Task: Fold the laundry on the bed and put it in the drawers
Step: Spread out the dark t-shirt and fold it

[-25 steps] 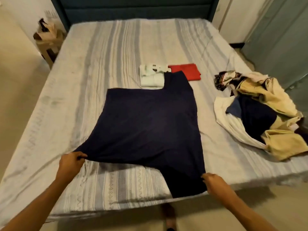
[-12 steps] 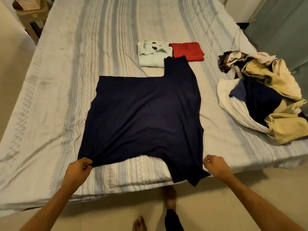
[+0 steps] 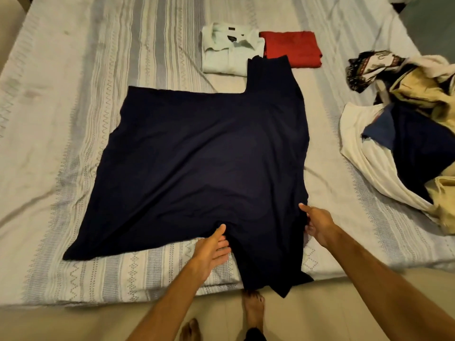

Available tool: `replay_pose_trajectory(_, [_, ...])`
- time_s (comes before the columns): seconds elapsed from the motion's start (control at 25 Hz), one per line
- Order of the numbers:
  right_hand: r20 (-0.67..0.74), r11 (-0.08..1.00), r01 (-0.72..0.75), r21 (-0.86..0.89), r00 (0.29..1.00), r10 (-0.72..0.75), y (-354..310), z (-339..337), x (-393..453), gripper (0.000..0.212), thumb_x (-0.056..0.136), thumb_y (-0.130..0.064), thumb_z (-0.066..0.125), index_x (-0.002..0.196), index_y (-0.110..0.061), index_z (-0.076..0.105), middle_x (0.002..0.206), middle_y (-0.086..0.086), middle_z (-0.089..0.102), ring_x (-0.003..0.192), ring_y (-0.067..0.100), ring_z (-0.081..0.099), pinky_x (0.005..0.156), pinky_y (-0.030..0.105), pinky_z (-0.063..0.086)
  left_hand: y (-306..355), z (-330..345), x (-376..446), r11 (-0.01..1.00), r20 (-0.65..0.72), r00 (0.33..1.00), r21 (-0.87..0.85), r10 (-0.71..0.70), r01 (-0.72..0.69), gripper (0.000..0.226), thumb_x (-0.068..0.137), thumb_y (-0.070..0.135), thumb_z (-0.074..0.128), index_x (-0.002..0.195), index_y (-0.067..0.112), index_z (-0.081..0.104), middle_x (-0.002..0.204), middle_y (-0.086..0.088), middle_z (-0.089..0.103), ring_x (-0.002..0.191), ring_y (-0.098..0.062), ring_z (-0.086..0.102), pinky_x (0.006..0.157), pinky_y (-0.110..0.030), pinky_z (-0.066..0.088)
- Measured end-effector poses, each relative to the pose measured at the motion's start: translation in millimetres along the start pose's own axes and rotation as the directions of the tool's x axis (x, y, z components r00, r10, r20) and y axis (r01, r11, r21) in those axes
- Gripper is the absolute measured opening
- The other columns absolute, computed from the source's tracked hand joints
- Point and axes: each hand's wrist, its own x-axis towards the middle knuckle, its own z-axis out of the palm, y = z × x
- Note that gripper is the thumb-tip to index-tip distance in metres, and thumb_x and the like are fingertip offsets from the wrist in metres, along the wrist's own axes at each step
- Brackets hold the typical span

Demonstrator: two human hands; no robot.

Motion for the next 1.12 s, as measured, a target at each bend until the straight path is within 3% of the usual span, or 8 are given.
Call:
replay_pose_trajectory(0.16, [-0.004,0.988,0.069,0.135,0.998,-0.069,-2.6,-21.0,-4.3,0.015,0.094,-0.024,0.075,0.101,-0.011,0.076,0.092,0.005,0.077,0.087,0.022,0.069,0.079,0.038,0.057,-15.7,25.2,0.6,0.991,-0.179,0.98,-0.076,0.092,-0.107,0.033,0.087,0.026,0.083,0.11,0.006,0.07,0.11,-0.01,0.077,0.098,-0.023,0.075,0.078,-0.031,0.061])
replay_pose_trajectory(0.32, [-0.211,0.958,0.105,-0.266,0.964,-0.164,17.2,-55.1,3.9,0.024,0.096,-0.023,0.073,0.081,-0.005,0.074,0.093,0.026,0.073,0.074,0.027,0.063,0.079,0.044,0.062,-27.2,42.3,-7.7,0.985,-0.28,0.951,-0.078,0.13,-0.157,0.03,0.087,0.005,0.08,0.112,-0.002,0.064,0.1,-0.014,0.079,0.087,-0.024,0.078,0.065,-0.025,0.061])
replay_pose_trajectory(0.48, [-0.224,0.961,0.089,-0.263,0.963,-0.15,14.7,-55.9,13.1,0.024,0.098,-0.021,0.07,0.078,-0.007,0.07,0.098,0.023,0.072,0.086,0.032,0.068,0.085,0.049,0.062,-40.4,41.5,-13.2,0.99,-0.344,0.93,0.004,0.132,-0.139,0.026,0.086,0.01,0.083,0.105,-0.002,0.068,0.093,-0.015,0.079,0.082,-0.026,0.078,0.063,-0.03,0.062])
replay_pose_trajectory(0.64, [0.038,0.974,0.008,-0.226,0.999,0.001,15.0,-60.2,13.7,0.025,0.096,-0.031,0.073,0.107,-0.009,0.068,0.116,0.013,0.07,0.103,0.035,0.07,0.085,0.048,0.062,-32.7,19.3,-28.7,0.974,-0.402,0.896,0.194,0.188,-0.118,0.043,0.085,0.043,0.083,0.079,0.004,0.065,0.07,-0.005,0.075,0.066,-0.022,0.072,0.065,-0.036,0.061])
replay_pose_trajectory(0.76, [0.274,0.965,-0.062,-0.256,0.952,0.134,27.4,-61.6,-8.5,0.058,0.075,-0.032,0.091,0.123,-0.014,0.064,0.119,0.006,0.071,0.107,0.032,0.07,0.078,0.041,0.062,-10.2,-37.4,-44.8,0.901,-0.587,0.706,0.397,0.397,-0.176,0.048,0.091,0.055,0.071,0.073,0.011,0.066,0.06,-0.003,0.071,0.066,-0.023,0.071,0.075,-0.045,0.062])
replay_pose_trajectory(0.84, [0.299,0.943,-0.036,-0.33,0.944,0.14,39.4,-58.6,-22.0,0.078,0.057,-0.033,0.098,0.124,-0.007,0.067,0.113,0.008,0.075,0.106,0.032,0.07,0.076,0.04,0.061,8.6,-90.3,-52.7,0.827,-0.603,0.597,0.524,0.529,-0.204,0.034,0.093,0.045,0.072,0.08,0.015,0.066,0.068,-0.004,0.071,0.075,-0.025,0.07,0.083,-0.047,0.057])
replay_pose_trajectory(0.96, [0.299,0.9,0.037,-0.434,0.948,0.106,57.9,-50.8,-38.9,0.098,0.024,-0.054,0.102,0.106,-0.009,0.073,0.094,0.005,0.081,0.096,0.03,0.074,0.074,0.042,0.063,33.0,-174.4,-46.8,0.734,-0.601,0.494,0.668,0.629,-0.121,0.036,0.09,0.033,0.079,0.113,0.012,0.062,0.116,-0.016,0.063,0.108,-0.04,0.06,0.096,-0.055,0.05])
replay_pose_trajectory(1.12, [0.177,0.938,0.045,-0.344,0.984,0.018,61.4,-45.1,-53.8,0.063,0.057,-0.038,0.096,0.104,-0.005,0.072,0.087,0.004,0.079,0.089,0.03,0.071,0.085,0.051,0.061,53.0,-263.4,-19.5,0.906,-0.834,0.481,0.389,0.271,0.165,0.093,0.086,0.048,0.08,0.149,-0.001,0.033,0.153,-0.031,0.034,0.138,-0.055,0.036,0.115,-0.064,0.032])
